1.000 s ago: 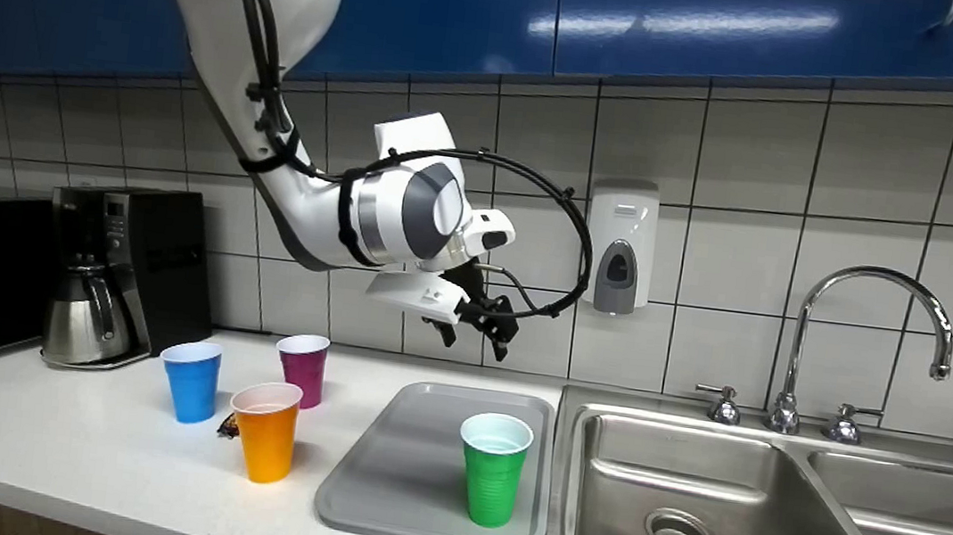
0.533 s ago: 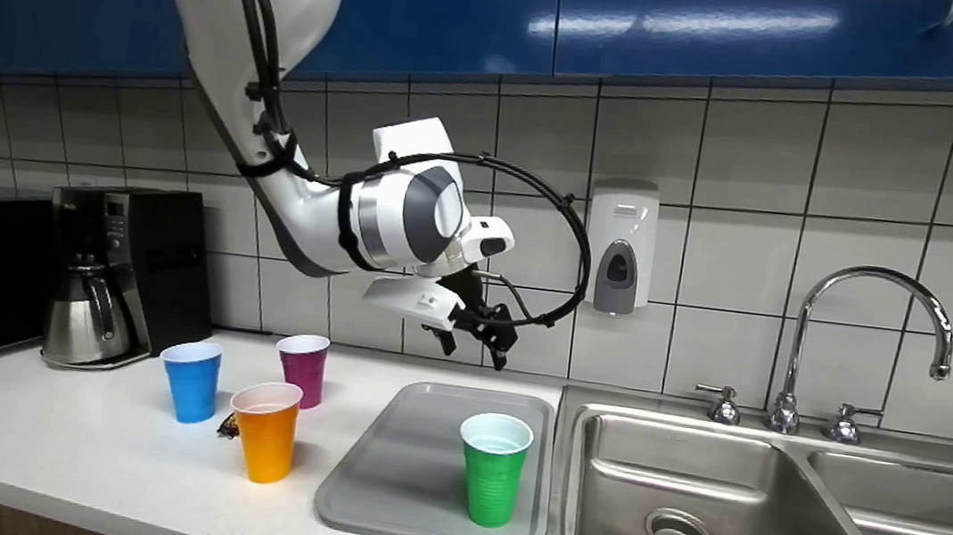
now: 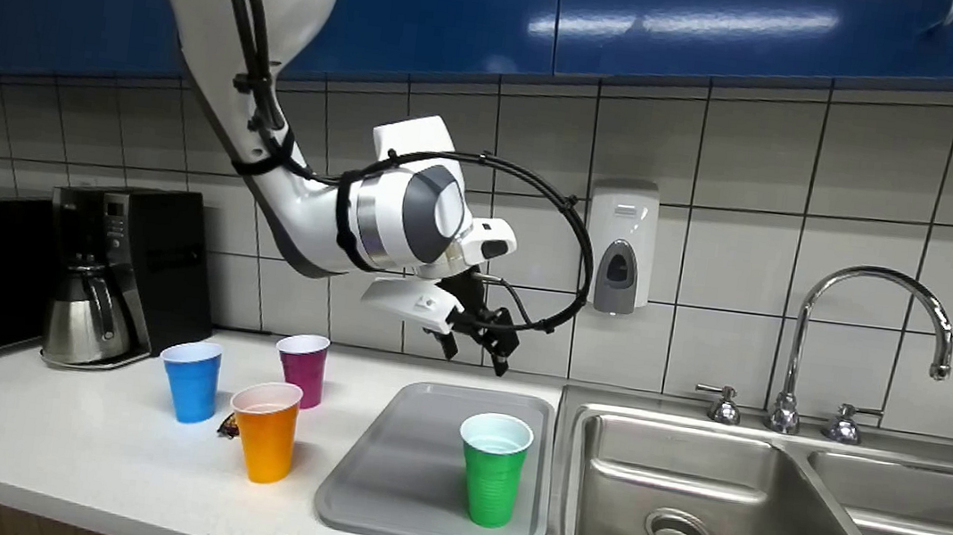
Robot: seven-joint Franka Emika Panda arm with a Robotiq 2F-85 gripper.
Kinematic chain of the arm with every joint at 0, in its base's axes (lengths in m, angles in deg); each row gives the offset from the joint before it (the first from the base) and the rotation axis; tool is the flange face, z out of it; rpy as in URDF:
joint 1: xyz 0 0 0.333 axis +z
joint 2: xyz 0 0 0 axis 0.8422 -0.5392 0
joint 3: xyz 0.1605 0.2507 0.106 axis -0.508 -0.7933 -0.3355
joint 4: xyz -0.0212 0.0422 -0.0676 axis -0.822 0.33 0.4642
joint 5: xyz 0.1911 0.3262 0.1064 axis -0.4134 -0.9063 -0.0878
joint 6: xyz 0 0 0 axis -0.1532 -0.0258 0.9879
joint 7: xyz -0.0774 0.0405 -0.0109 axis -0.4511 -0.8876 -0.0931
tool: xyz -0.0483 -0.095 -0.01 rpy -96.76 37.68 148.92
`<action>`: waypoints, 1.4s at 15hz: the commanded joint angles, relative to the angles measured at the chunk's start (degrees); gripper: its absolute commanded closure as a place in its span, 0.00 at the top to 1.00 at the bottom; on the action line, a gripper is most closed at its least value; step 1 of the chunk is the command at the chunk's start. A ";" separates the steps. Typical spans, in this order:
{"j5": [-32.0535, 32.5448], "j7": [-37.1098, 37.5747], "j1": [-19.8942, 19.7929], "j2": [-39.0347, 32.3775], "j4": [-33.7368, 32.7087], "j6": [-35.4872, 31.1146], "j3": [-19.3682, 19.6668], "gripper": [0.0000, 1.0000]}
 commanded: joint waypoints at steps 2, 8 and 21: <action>2.39 2.56 0.12 2.92 1.78 2.17 0.73 1.00; 2.02 2.46 -0.01 3.02 2.46 2.92 1.38 1.00; 1.17 1.89 -3.65 1.51 3.10 4.91 -1.93 1.00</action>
